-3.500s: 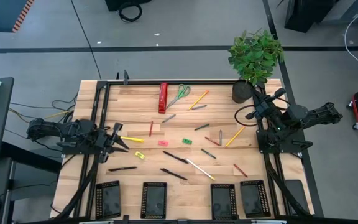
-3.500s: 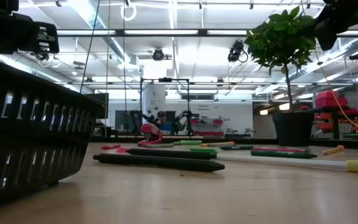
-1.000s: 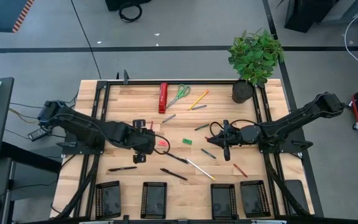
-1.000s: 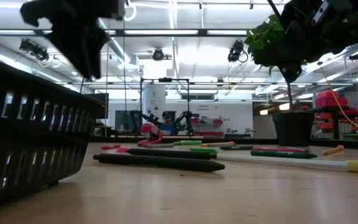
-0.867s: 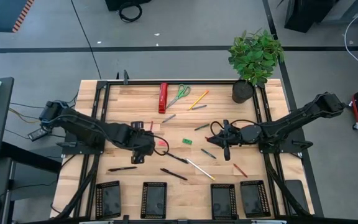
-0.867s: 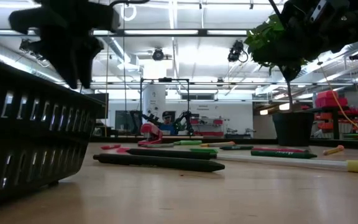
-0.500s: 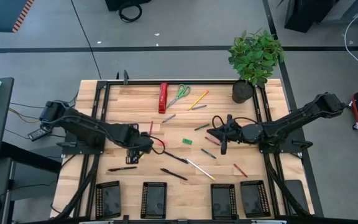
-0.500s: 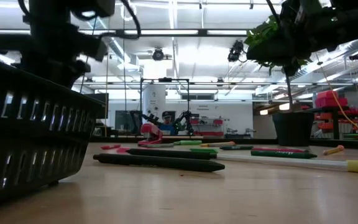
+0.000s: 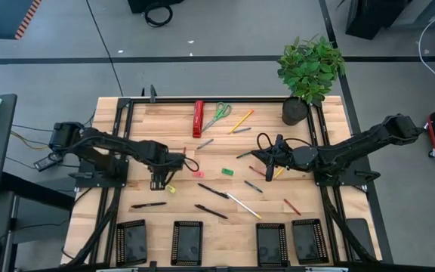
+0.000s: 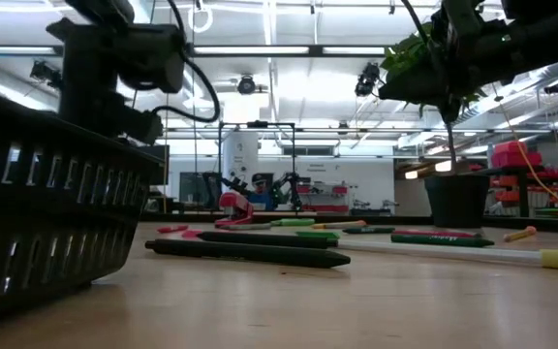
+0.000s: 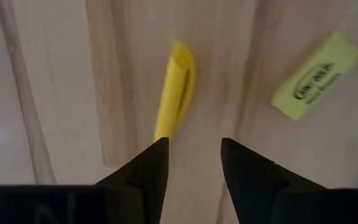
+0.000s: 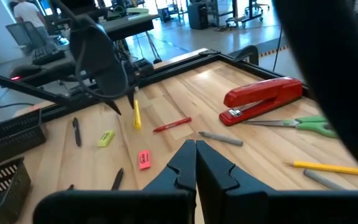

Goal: Sort crayons/erasers/pens/pencils in bins
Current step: Put the yellow pen into the left black bin

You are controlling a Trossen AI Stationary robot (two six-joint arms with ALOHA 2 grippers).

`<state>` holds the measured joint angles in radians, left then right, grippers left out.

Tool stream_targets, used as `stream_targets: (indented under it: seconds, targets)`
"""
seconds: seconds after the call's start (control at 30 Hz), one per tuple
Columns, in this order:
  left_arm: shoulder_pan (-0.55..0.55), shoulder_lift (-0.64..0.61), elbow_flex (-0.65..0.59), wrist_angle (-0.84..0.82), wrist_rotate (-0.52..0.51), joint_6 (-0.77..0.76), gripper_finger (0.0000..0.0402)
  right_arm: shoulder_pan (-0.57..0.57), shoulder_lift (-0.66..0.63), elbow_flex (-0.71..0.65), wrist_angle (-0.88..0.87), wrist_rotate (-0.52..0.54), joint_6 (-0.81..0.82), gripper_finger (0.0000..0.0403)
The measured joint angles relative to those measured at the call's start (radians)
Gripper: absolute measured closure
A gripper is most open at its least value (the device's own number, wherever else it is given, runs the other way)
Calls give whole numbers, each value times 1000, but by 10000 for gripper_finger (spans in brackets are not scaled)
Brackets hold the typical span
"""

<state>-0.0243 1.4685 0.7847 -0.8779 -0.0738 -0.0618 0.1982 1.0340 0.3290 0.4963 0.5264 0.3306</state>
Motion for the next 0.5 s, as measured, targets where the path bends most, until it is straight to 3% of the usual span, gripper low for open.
stream_targets:
  seconds: [0.5]
  targets:
    - [65, 0, -40, 96, 0, 74, 268, 0, 0, 0, -39, -3, -1, 392]
